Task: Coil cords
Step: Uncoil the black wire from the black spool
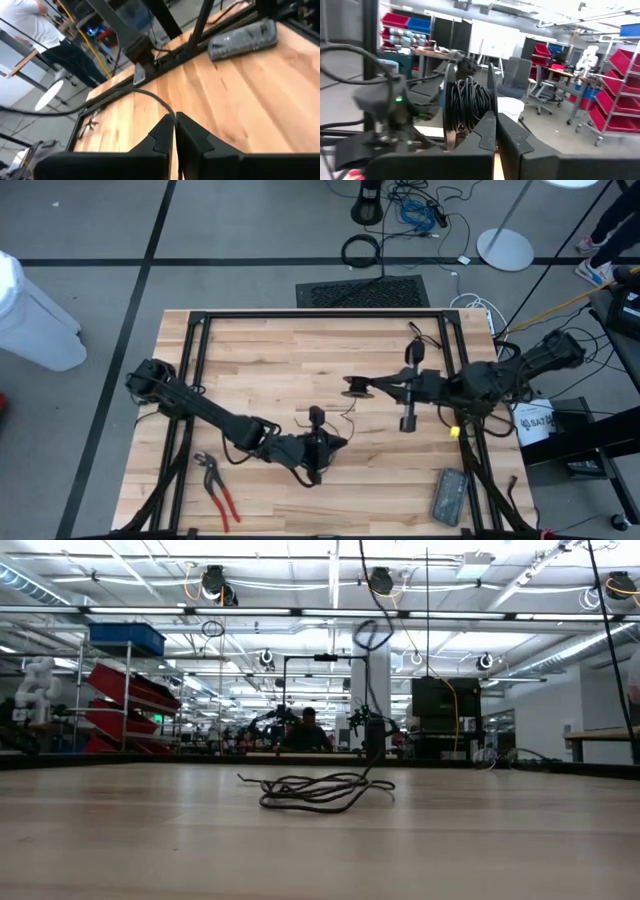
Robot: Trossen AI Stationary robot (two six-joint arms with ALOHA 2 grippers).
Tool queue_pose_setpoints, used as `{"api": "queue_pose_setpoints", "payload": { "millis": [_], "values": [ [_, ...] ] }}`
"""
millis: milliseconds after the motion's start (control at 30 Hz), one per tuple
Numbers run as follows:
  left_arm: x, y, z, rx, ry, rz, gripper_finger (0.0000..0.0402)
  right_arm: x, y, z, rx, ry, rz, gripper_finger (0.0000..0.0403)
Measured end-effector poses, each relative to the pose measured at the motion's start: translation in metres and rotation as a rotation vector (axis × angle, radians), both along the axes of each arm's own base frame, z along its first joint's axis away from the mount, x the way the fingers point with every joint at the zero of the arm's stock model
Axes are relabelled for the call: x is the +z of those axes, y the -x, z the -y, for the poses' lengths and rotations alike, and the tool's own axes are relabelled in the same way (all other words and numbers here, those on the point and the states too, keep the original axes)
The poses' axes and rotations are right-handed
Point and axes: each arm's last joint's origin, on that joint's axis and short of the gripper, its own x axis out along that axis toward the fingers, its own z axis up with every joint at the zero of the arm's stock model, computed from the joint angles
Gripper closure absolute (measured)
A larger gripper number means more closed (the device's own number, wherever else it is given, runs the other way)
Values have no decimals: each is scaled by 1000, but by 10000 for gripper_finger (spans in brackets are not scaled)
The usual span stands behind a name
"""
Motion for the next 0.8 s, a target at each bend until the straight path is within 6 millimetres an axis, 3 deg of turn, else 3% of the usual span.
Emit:
{"api": "queue_pose_setpoints", "payload": {
  "millis": [133, 467, 800],
  "values": [
    [4, 11, -2, 0, -24, -70, 354, 5, 10, -3, 33, -16, 17, 403],
    [38, 44, -3, -45, 152, -95, 303, 8, 18, -5, 60, -25, 24, 403],
    [49, 50, 5, 23, 97, 7, 299, 8, 18, -5, 61, -34, 25, 403]
  ]
}}
